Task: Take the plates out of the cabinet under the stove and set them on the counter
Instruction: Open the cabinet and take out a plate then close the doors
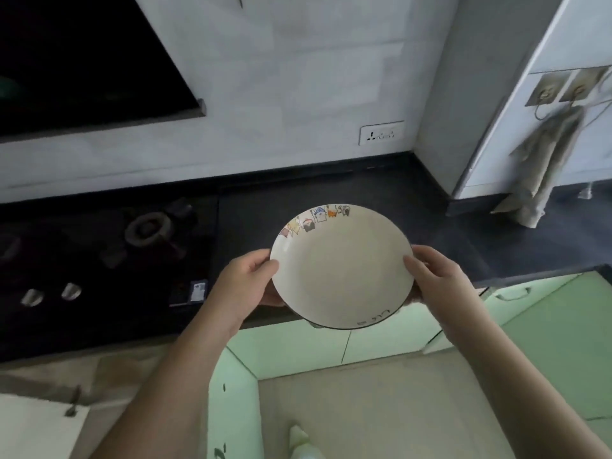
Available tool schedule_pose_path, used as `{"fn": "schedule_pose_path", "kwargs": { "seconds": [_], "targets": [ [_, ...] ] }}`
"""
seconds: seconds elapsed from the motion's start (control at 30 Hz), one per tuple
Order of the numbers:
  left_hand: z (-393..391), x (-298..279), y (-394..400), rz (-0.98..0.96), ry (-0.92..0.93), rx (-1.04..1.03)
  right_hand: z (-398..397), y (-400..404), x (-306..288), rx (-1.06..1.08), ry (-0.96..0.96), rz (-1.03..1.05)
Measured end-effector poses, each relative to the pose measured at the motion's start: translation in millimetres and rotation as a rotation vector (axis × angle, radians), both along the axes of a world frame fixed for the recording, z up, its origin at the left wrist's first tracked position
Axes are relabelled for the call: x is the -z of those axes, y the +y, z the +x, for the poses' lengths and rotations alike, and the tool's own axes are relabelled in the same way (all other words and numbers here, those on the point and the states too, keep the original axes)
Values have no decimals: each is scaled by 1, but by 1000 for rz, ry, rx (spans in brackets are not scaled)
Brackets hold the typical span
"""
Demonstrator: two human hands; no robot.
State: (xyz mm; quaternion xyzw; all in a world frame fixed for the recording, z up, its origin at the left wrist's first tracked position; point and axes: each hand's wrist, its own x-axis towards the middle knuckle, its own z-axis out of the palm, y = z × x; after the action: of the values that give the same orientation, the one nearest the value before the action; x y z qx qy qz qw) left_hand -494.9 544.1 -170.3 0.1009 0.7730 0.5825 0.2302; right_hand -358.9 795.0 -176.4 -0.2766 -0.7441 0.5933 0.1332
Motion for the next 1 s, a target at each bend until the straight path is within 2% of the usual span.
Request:
{"fn": "schedule_pose_path", "kwargs": {
  "seconds": [0.17,0.43,0.77,1.0],
  "targets": [
    [-47,5,-26,-6,-1,-67,-69,-15,7,-80,-37,-35],
    [-107,24,-48,-85,12,-101,-139,-33,39,-160,-106,35],
    [-165,83,-30,-18,-174,-348,-237,-13,80,-306,-239,46],
    [-204,126,-11,-35,-304,-527,-305,3,123,-366,-352,-105]
  ]
}}
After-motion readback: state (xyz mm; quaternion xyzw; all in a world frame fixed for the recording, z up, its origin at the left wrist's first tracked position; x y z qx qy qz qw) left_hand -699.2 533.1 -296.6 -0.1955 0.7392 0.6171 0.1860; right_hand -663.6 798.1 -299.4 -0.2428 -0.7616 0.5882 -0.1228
